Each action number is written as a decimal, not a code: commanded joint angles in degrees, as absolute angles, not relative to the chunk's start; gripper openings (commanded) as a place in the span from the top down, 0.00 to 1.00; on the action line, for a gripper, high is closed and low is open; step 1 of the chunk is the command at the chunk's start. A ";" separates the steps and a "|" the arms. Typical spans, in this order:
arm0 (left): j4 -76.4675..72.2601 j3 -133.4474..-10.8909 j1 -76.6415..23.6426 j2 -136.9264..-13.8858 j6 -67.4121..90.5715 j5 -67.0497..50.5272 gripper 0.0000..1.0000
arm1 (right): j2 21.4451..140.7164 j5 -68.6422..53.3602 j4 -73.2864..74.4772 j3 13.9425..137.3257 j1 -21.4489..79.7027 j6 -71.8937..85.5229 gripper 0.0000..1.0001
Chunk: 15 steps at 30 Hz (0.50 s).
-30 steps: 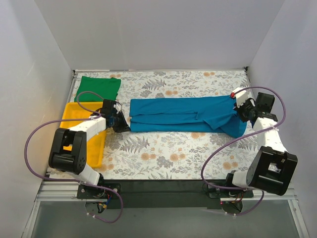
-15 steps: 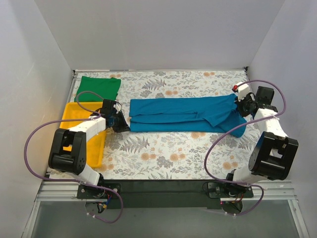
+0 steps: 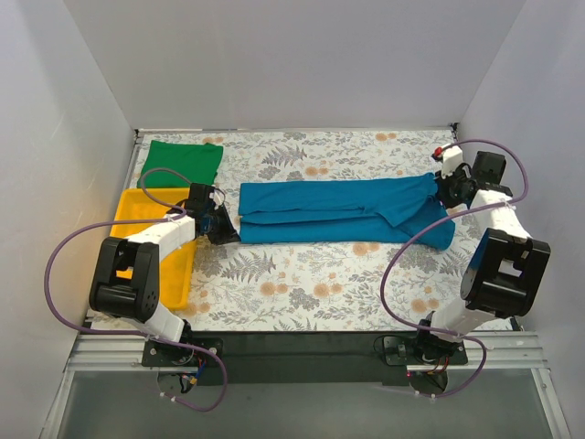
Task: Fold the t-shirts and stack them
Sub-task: Fold the tshirt
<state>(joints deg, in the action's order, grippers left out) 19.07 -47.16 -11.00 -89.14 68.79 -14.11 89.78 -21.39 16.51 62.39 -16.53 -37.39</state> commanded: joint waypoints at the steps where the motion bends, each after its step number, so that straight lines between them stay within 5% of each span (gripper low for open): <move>1: 19.25 -46.76 -10.99 -87.63 68.12 -12.83 1.00 | 90.96 -22.32 14.94 66.09 -16.88 -35.51 0.99; 15: 19.16 -46.76 -10.99 -87.98 67.94 -13.01 1.00 | 95.44 -23.73 14.94 69.52 -13.98 -36.12 0.99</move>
<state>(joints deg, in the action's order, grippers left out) 19.07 -47.16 -10.98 -89.14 68.77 -14.11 94.43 -22.70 16.47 66.04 -14.66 -36.16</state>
